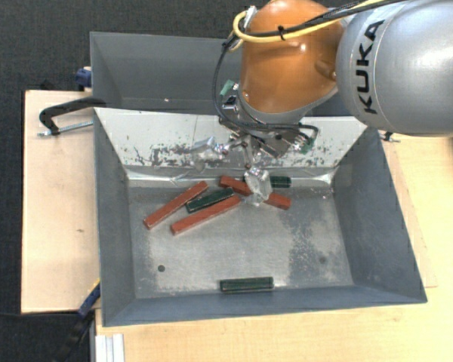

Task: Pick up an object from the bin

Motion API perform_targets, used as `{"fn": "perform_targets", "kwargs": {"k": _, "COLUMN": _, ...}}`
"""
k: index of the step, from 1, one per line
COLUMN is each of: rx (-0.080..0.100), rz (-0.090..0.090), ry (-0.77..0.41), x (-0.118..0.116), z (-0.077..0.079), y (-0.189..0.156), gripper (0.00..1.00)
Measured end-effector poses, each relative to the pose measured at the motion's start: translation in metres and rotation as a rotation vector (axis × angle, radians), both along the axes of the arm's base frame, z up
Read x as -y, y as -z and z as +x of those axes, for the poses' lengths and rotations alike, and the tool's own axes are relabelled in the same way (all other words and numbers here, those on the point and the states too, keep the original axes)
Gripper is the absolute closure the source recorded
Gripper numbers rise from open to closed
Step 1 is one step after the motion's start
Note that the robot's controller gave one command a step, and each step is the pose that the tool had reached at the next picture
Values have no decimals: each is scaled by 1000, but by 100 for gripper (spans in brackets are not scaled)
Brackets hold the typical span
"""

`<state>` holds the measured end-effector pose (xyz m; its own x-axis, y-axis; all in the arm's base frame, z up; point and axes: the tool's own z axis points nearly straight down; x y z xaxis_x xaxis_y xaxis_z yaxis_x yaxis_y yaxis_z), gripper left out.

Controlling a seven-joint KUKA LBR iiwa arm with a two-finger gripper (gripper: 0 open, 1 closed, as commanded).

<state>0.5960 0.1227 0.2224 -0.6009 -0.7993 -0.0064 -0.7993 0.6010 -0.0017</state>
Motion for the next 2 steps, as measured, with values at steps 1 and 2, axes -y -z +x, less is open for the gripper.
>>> {"fn": "perform_targets", "kwargs": {"k": 1, "rx": 3, "rz": -1, "ry": -81, "x": -2, "z": -3, "y": 38, "gripper": 0}}
{"fn": "perform_targets", "kwargs": {"k": 2, "rx": 2, "rz": -3, "ry": -303, "x": -24, "z": -16, "y": 106, "gripper": 0}}
